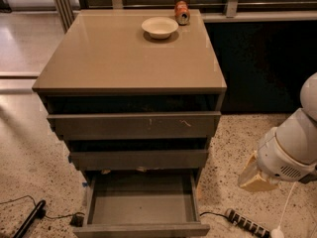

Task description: Close bottom drawer

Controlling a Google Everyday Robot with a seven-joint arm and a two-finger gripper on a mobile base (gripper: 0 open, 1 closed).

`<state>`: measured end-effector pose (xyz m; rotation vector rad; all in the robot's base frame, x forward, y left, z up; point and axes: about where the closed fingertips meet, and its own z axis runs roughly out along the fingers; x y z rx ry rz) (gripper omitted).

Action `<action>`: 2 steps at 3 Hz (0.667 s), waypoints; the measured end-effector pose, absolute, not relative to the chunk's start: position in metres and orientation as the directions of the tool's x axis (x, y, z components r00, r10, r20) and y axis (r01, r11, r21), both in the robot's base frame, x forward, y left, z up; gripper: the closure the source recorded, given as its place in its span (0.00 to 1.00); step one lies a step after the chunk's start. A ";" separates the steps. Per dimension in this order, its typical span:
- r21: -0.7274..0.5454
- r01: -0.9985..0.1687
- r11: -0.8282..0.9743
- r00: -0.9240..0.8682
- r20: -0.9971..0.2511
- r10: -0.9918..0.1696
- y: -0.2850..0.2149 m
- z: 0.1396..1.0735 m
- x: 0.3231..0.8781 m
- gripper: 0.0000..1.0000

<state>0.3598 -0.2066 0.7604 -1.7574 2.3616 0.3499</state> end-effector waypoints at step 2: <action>0.167 -0.948 0.272 -0.311 -0.291 -0.905 -0.196 0.713 0.343 1.00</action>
Offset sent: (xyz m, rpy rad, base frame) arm -0.0314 0.0211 -0.0979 0.0827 0.1733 -0.0057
